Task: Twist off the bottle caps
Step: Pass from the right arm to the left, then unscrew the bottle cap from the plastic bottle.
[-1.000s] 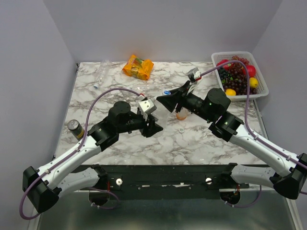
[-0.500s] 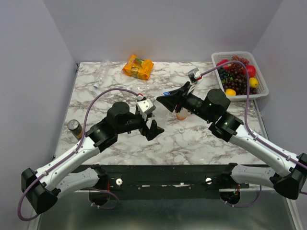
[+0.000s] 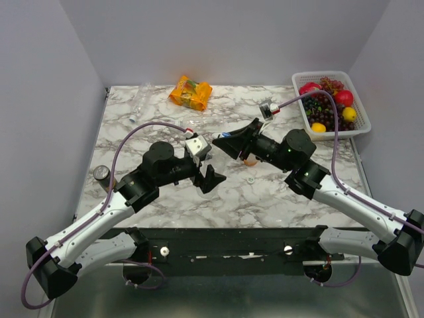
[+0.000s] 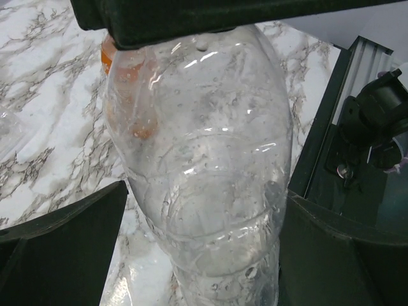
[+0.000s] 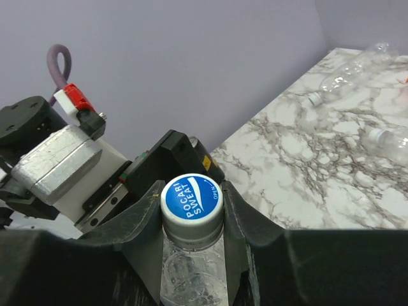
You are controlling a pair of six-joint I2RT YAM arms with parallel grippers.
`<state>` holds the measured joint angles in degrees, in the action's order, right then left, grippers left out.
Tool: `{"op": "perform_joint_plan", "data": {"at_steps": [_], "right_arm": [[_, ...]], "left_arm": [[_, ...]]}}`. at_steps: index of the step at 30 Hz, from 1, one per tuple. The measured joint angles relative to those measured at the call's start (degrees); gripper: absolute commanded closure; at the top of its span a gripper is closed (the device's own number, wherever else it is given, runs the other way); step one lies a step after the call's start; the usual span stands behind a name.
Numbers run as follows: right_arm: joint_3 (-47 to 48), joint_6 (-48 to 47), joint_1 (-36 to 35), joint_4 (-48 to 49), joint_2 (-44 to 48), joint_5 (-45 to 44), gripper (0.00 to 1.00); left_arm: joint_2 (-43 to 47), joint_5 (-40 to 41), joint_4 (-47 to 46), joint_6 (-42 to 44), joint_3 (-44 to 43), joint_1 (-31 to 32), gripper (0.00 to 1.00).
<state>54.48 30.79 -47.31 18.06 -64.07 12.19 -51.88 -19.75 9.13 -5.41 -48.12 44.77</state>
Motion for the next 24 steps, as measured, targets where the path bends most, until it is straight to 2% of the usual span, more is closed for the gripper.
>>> {"op": "perform_joint_plan", "data": {"at_steps": [1, 2, 5, 7, 10, 11, 12, 15, 19, 24], "right_arm": [[-0.3, 0.7, 0.0, 1.0, 0.0, 0.5, 0.99], [-0.5, 1.1, 0.0, 1.9, 0.0, 0.9, 0.99], [-1.2, 2.3, 0.1, 4.6, -0.4, 1.2, 0.99], [-1.3, 2.4, 0.1, 5.7, -0.9, 1.7, 0.97], [-1.3, 2.4, 0.1, 6.1, -1.6, 1.6, 0.61], [-1.3, 2.4, 0.1, 5.9, -1.6, 1.4, 0.4], [-1.3, 2.4, 0.1, 5.6, -1.6, 1.1, 0.36], [0.7, 1.6, 0.0, 0.5, -1.5, -1.4, 0.32], [6.4, -1.0, 0.0, -7.8, -1.4, -6.8, 0.31], [8.3, -3.1, 0.0, -12.1, -0.6, -12.0, 0.31]], "left_arm": [[0.0, 0.0, 0.0, 0.0, 0.0, 0.0, 0.15], [0.0, -0.3, -0.1, -0.2, 0.0, 0.0, 0.29], [0.2, -1.7, -1.1, -0.6, 0.3, 0.0, 0.49], [0.3, -2.2, -1.3, -1.3, 0.5, -0.1, 0.51], [0.3, -2.2, -1.2, -1.6, 0.7, -0.4, 0.55], [0.3, -2.1, -1.0, -1.6, 0.7, -0.5, 0.56], [0.3, -1.9, -1.0, -1.6, 0.7, -0.5, 0.57], [0.0, 0.7, -0.6, -1.0, 0.7, -0.5, 0.58], [-1.5, 5.9, 0.8, -0.3, 0.7, -0.5, 0.59], [-2.7, 9.1, 2.8, 0.0, 0.6, -0.6, 0.59]]}}
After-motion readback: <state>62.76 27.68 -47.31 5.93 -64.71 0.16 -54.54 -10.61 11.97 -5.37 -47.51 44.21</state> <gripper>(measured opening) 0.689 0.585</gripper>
